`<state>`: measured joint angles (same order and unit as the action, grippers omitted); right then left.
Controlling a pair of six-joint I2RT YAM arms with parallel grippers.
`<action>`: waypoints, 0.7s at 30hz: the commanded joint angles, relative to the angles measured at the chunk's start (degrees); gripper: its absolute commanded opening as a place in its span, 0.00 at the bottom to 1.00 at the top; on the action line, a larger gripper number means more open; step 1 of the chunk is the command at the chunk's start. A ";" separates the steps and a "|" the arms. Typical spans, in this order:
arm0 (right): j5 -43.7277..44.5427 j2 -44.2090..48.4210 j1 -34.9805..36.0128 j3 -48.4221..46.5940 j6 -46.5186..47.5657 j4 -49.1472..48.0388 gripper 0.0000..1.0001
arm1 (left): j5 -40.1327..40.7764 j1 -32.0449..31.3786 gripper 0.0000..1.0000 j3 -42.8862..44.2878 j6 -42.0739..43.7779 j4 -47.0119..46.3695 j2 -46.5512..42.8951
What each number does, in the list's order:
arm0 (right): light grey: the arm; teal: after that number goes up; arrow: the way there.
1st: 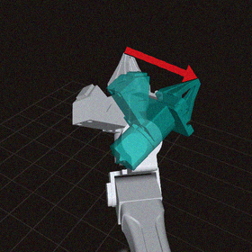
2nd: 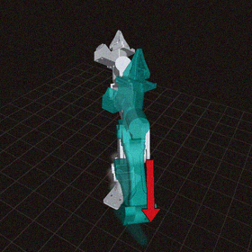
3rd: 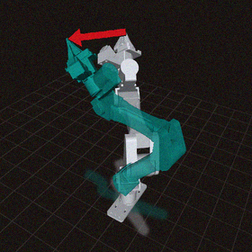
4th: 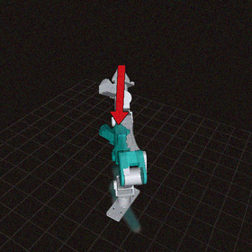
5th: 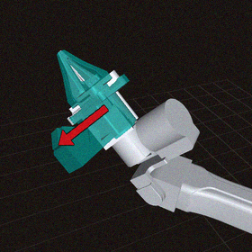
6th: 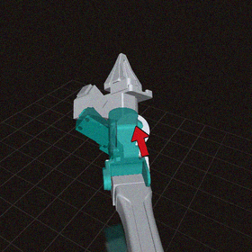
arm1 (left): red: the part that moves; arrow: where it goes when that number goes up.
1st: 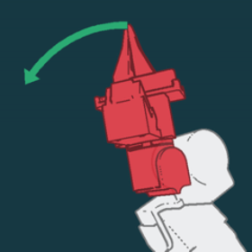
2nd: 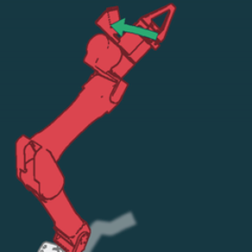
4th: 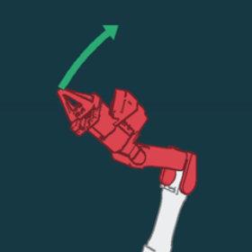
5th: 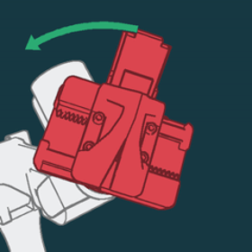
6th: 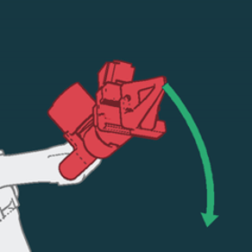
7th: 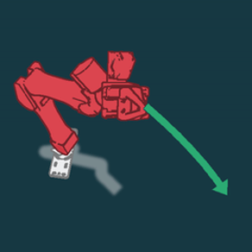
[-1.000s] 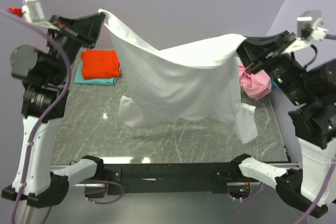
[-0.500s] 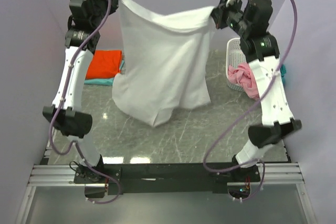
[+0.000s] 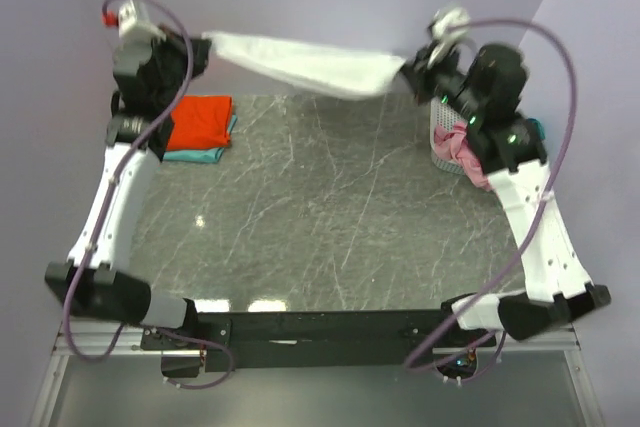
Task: Fold and stack the t-shirts
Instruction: Flatten the tshirt out
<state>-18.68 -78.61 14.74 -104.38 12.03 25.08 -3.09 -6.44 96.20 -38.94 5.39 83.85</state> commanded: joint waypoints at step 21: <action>-1.63 4.68 37.73 47.34 -21.09 4.71 0.86 | 29.03 1.25 0.99 -50.24 -23.11 28.10 -26.19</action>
<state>-17.87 -78.13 52.56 -55.42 -8.93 29.80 22.68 -5.37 42.50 -59.96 31.48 59.66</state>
